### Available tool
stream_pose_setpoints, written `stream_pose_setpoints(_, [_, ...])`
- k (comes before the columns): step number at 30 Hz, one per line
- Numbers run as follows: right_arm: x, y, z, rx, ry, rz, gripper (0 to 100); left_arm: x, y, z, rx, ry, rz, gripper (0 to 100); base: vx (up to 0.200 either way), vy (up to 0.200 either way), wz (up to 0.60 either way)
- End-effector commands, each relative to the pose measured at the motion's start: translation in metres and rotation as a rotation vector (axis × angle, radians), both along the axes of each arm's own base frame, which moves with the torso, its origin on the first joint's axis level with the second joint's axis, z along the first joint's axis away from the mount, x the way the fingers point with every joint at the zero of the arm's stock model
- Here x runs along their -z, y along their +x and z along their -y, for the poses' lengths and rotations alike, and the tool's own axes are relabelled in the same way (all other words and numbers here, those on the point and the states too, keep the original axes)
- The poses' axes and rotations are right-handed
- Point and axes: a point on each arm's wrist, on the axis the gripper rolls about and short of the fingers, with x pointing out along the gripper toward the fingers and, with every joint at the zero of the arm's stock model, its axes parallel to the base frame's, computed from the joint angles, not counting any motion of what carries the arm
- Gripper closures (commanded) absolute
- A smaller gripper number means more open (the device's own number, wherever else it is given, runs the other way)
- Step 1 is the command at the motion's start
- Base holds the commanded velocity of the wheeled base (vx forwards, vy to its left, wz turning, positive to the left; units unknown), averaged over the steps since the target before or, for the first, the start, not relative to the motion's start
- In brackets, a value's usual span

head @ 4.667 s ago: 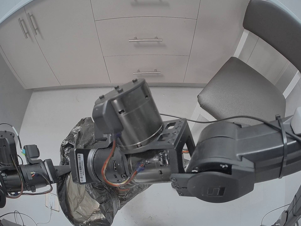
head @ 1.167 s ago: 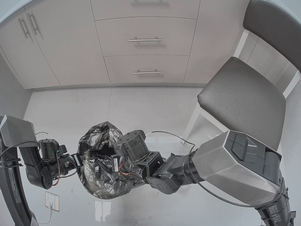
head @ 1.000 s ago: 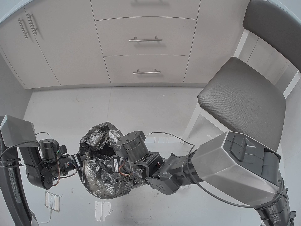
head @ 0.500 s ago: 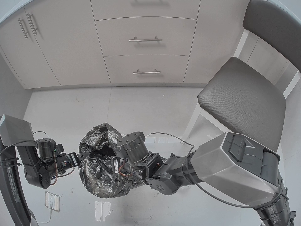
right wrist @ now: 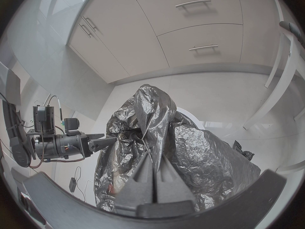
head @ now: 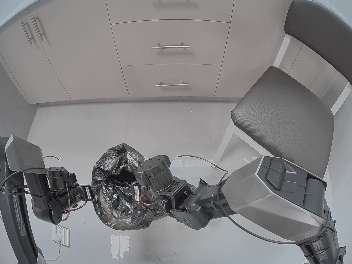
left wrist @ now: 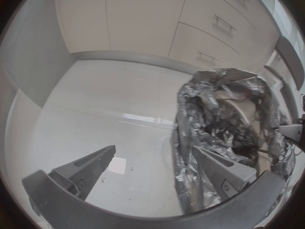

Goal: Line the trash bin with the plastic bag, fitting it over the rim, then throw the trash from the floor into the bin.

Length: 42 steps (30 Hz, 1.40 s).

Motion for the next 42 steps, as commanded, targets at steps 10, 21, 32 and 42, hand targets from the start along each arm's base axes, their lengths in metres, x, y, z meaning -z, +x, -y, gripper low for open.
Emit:
stream_pose_setpoints(10, [0.005,-0.001,0.002,0.000,-0.005,-0.004,100,0.007,0.004,-0.002,-0.085,0.052,-0.010,0,0.000,0.000,0.00])
stream_pose_setpoints(21, [0.012,-0.001,0.000,0.002,-0.014,-0.010,100,0.041,0.015,0.002,-0.146,0.135,-0.068,0,0.000,0.000,0.00])
stream_pose_setpoints(32, [0.015,0.002,-0.002,0.006,-0.011,-0.005,100,0.033,0.011,0.011,-0.127,0.149,0.024,0,0.000,0.000,0.00])
stream_pose_setpoints(42, [0.010,0.000,-0.004,0.019,-0.025,0.023,100,-0.026,-0.003,0.024,-0.145,0.026,0.156,0,0.000,0.000,0.00])
